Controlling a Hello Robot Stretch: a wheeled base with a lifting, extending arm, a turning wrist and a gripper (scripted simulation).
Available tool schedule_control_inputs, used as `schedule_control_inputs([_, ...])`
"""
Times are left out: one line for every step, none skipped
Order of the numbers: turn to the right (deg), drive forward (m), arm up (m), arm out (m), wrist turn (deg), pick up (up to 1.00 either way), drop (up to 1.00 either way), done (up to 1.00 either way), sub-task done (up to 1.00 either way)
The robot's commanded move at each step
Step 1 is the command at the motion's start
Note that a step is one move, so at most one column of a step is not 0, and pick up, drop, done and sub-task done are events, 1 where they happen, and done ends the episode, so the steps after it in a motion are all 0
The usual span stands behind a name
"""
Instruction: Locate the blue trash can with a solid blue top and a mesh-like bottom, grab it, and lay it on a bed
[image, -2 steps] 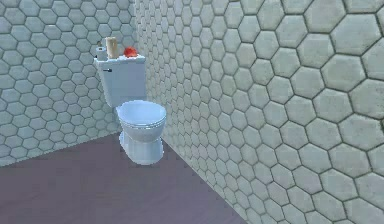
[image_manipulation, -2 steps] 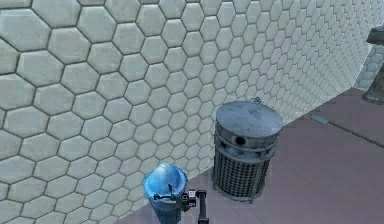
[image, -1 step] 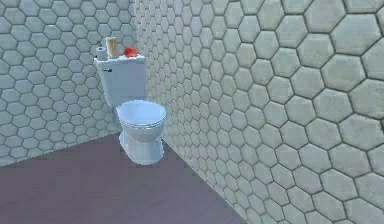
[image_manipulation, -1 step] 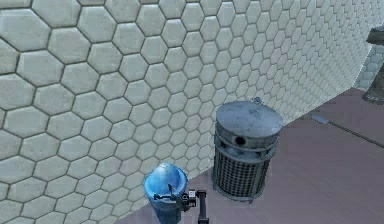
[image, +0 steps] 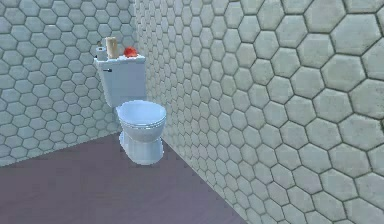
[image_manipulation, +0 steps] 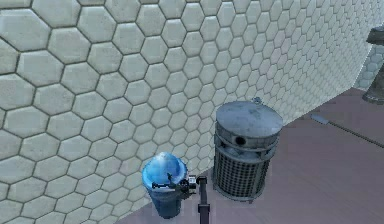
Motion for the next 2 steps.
schedule_control_inputs([0.0, 0.0, 0.5, 0.0, 0.0, 0.0, 0.0, 0.0, 0.0])
schedule_control_inputs([0.0, 0.0, 0.1, 0.0, 0.0, 0.0, 0.0, 0.0, 0.0])
